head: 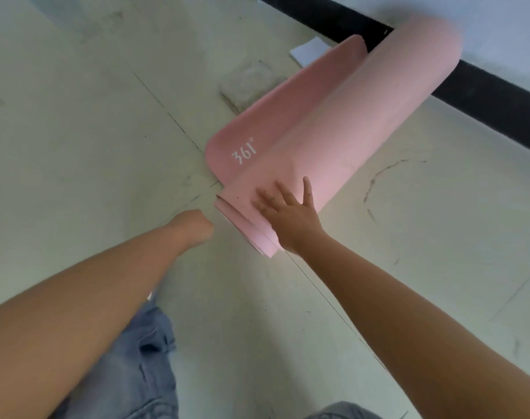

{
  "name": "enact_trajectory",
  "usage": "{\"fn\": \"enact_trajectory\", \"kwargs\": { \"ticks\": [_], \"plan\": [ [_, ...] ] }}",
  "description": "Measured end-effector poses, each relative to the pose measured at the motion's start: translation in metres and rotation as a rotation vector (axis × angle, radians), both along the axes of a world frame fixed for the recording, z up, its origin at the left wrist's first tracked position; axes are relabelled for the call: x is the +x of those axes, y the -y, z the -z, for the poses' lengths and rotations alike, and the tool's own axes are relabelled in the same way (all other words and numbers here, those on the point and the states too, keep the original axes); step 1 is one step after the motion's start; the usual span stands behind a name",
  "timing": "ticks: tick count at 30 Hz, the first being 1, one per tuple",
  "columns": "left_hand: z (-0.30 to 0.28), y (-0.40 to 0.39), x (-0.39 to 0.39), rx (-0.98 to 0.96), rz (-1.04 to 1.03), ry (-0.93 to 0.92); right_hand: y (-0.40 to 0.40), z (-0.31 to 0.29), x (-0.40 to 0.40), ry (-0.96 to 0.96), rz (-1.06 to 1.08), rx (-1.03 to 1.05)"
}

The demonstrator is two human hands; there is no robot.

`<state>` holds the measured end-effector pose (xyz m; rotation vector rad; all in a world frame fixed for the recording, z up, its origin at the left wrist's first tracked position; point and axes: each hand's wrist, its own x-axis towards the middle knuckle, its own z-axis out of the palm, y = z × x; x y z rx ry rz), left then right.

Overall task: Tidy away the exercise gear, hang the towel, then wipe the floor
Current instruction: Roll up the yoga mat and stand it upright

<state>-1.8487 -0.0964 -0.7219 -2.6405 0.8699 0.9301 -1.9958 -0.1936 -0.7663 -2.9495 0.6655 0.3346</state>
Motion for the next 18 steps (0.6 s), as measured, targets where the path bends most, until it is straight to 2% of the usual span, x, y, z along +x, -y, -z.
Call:
{"fn": "enact_trajectory", "kwargs": {
  "ticks": [4,6,10,12,15,18],
  "plan": [
    [0.013,0.019,0.036,-0.135,-0.050,0.024,0.002,0.010,0.026,0.188,0.180,-0.179],
    [0.018,0.040,0.062,-0.230,-0.049,0.049,0.007,0.011,0.045,0.279,0.206,-0.251],
    [0.029,0.091,0.121,-0.392,0.053,0.055,0.021,0.017,0.095,0.390,0.250,-0.249],
    [0.033,0.120,0.151,-0.434,0.144,0.041,0.030,0.010,0.123,0.372,0.339,-0.105],
    [0.036,0.165,0.184,-0.464,0.276,0.001,0.049,0.000,0.152,0.209,0.467,0.077],
    [0.034,0.207,0.201,-0.470,0.389,-0.075,0.056,-0.006,0.169,0.088,0.426,0.083]
  ]
}}
